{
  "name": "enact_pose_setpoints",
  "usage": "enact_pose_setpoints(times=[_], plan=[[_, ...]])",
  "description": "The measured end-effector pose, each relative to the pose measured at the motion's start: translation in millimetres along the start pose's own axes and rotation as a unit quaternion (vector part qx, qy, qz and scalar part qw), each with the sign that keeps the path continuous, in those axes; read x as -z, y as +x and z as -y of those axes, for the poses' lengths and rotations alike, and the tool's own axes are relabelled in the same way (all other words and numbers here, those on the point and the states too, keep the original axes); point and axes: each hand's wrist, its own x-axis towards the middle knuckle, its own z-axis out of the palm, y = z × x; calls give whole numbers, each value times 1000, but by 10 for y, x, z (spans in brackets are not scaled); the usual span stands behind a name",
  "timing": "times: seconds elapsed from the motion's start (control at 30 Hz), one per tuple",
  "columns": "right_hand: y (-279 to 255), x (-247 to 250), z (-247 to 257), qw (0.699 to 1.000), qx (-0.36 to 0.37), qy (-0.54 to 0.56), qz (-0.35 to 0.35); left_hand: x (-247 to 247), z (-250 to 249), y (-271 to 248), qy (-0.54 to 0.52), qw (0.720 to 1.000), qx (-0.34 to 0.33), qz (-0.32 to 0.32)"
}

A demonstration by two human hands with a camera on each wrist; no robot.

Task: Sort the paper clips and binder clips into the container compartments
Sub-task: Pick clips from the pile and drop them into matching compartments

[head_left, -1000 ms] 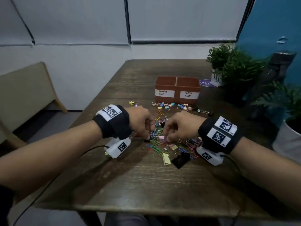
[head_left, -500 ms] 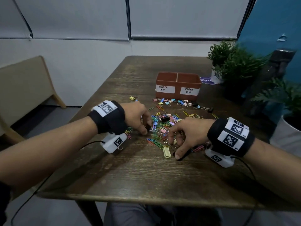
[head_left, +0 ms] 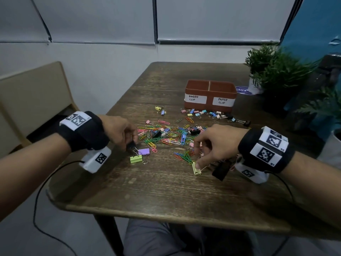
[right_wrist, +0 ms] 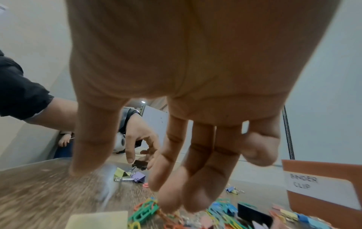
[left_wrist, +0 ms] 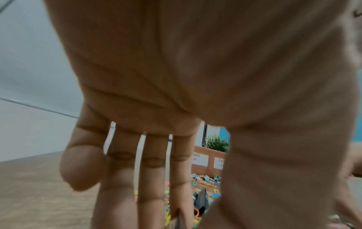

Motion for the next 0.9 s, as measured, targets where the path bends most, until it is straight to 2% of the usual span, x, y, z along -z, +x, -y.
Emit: enact_pose_setpoints(times=[0.07,0.23,0.3,0.43,0.63,0.7,0.8,0.83,0.9], plan=[[106,34,85,1000,20,7,-10,-28,6,-3,4,1000,6,-1],[469,71,189,999,31,-10,-34,-30,-134,119,40,987,-58,-145],[592,67,195,999,21,-34,-37,-51,-213,216,63,984,-76,-147],[696,84,179,999,8,-23,-32,-123,-310,353,92,986,-79,-112],[824,79,199,997,3,-75,-31,-172,-304,424,102,984,-85,-116],[876,77,210,996,-1,-84,-28,-173,-304,405,127,977,-89,-148],[940,77,207,996,-7,-90,-27,-129,-337,411,119,958,-100,-240],[960,68,210,996,-12,-91,-22,-99,-348,437,108,958,-103,-247],[994,36,219,995,-22,-93,-9,-46,-352,530,108,965,-124,-203]])
